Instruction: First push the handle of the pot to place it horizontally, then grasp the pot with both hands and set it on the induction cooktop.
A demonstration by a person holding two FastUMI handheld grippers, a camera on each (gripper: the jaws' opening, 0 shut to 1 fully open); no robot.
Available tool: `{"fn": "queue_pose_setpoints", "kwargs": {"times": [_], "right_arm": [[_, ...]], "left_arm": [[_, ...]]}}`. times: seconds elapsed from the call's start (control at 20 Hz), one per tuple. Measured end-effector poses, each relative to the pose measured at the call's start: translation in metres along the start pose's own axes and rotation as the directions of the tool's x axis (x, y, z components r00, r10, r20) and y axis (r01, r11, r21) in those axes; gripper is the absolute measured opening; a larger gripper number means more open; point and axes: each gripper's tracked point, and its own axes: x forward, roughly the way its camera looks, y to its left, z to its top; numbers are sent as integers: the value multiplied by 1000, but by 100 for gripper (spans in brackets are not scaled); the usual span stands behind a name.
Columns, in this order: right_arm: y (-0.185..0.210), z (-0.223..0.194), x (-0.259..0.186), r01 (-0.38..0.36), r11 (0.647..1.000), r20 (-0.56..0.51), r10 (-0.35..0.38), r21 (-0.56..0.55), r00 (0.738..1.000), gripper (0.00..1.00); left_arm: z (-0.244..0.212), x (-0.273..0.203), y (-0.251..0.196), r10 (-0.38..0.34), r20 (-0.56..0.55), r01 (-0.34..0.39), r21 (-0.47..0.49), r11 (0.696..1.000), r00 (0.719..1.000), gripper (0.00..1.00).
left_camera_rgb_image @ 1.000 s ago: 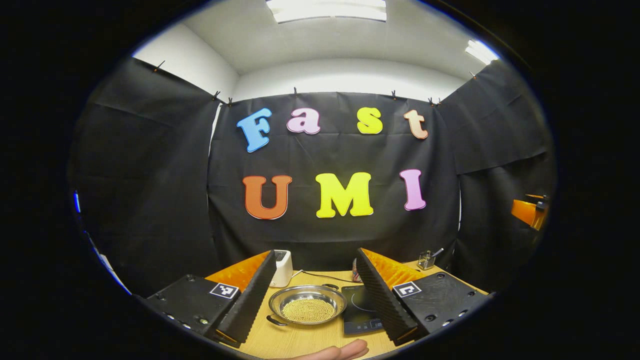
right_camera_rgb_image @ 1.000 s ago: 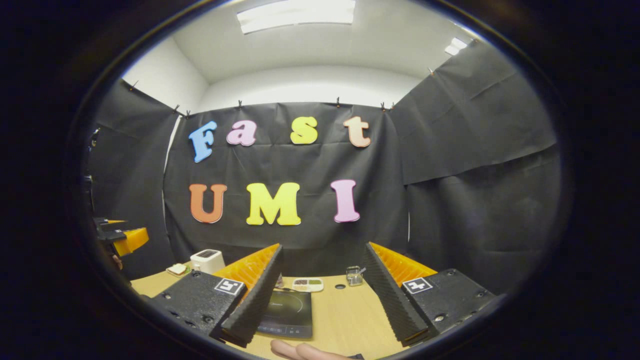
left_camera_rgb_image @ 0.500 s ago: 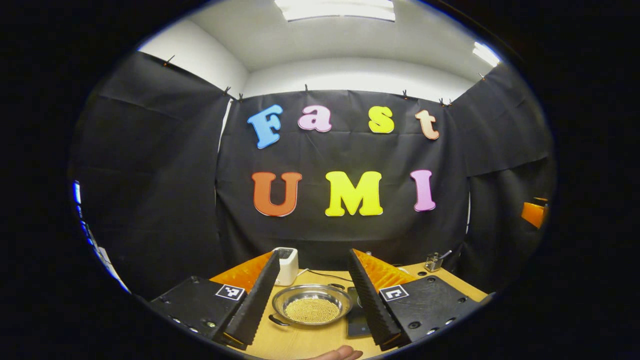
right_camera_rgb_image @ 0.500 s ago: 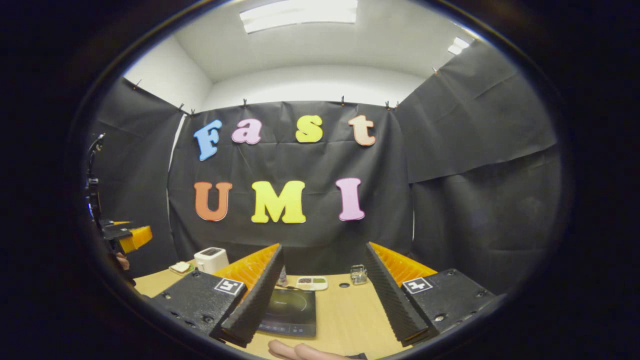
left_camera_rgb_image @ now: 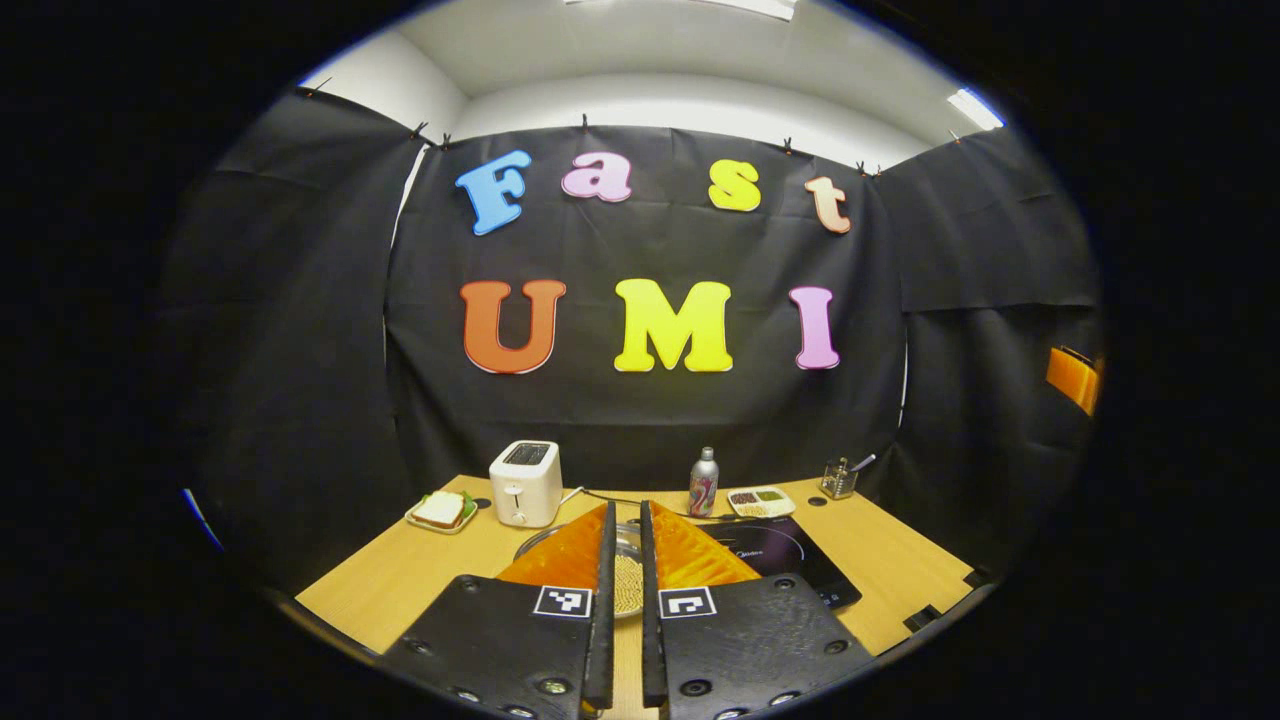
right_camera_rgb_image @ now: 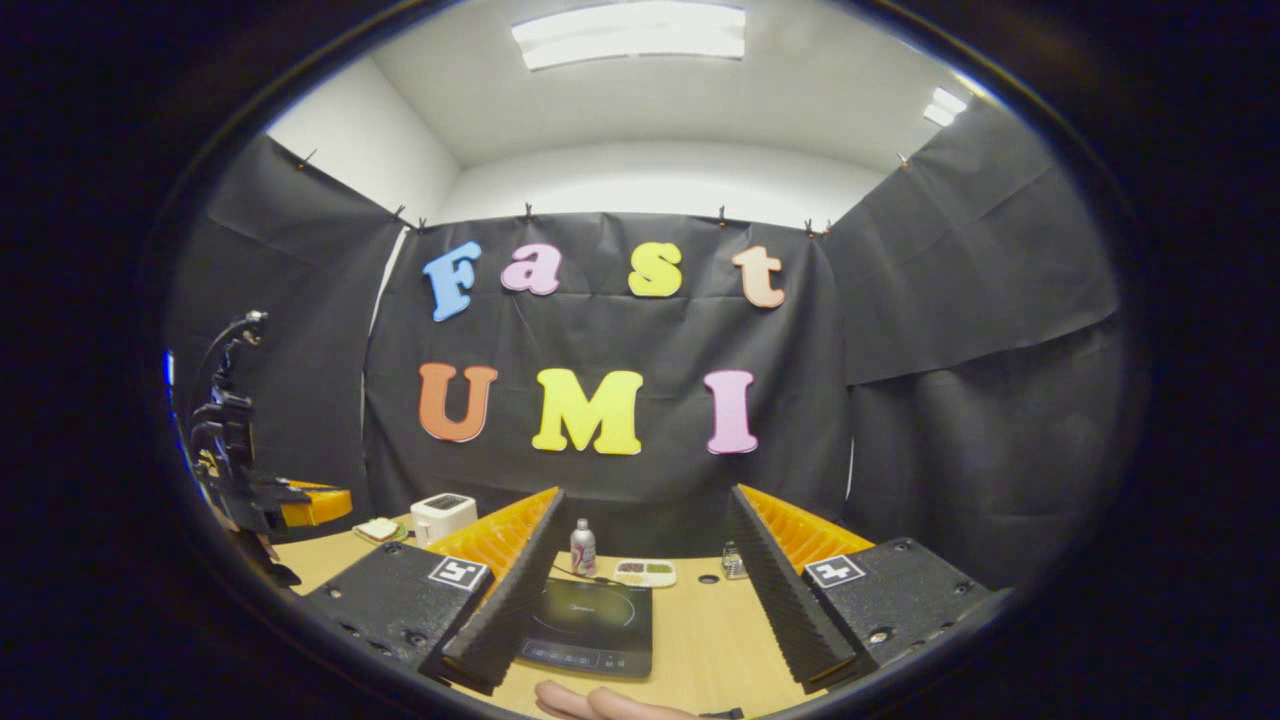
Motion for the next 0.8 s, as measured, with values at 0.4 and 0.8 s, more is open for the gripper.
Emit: {"fn": "queue_pose_setpoints", "kwargs": {"times": [0.4, 0.8], "right_arm": [[-1, -18, 13, 9, 1000, -45, -9, 12, 999, 96], [0, -45, 25, 9, 1000, -103, -9, 0, 995, 96]], "left_arm": [[-101, 40, 11, -14, -292, 14, 1, 1000, 956, 0], [-209, 69, 32, 5, -584, -22, -22, 1000, 812, 0]]}}
